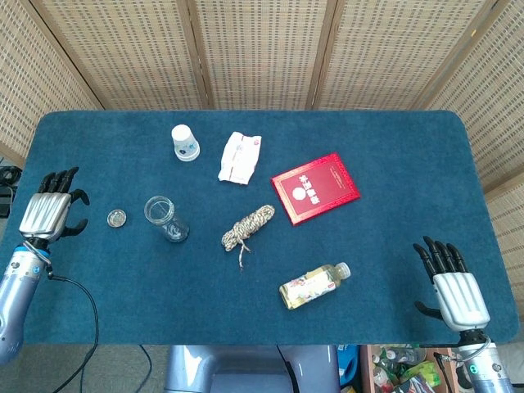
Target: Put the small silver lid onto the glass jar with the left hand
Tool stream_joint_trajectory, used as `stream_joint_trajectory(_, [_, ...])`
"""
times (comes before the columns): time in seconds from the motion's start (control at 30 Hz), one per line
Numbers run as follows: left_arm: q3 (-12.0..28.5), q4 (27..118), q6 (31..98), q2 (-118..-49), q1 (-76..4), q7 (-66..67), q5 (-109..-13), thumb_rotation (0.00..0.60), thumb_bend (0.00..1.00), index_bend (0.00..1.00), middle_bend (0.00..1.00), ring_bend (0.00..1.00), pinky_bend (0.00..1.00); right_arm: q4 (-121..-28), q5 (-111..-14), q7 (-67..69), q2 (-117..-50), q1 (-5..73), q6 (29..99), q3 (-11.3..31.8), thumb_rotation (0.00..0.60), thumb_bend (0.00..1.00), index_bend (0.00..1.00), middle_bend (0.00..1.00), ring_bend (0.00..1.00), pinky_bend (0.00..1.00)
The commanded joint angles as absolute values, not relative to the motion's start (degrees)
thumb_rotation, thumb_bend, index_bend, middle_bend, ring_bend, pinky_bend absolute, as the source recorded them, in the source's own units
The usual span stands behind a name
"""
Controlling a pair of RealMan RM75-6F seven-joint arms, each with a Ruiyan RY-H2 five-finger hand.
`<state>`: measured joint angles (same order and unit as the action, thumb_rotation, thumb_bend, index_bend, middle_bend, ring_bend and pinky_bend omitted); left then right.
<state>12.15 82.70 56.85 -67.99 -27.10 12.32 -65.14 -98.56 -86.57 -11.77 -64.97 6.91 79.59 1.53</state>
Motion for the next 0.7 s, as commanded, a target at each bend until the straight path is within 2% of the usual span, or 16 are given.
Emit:
stream_joint_trajectory(0.03, [12.0, 80.6, 54.8, -69.4, -28.8, 13.6, -63.4, 0.6, 0.34, 0.45, 0.0, 0.0, 0.0, -98.5, -86.5, -11.7, -65.0, 6.9, 79.6, 1.5, 0.6, 0.02, 0.08, 0.0, 0.0, 0.05])
stream_joint_trajectory(0.7, [10.0, 69.1, 48.2, -77.7, -34.1, 17.1, -58.2, 0.6, 0.39, 0.45, 0.0, 0.0, 0.0, -97.9, -85.4, -11.3, -65.0, 6.9, 79.5, 1.8, 0.6, 0.02, 0.08, 0.0, 0.0, 0.05])
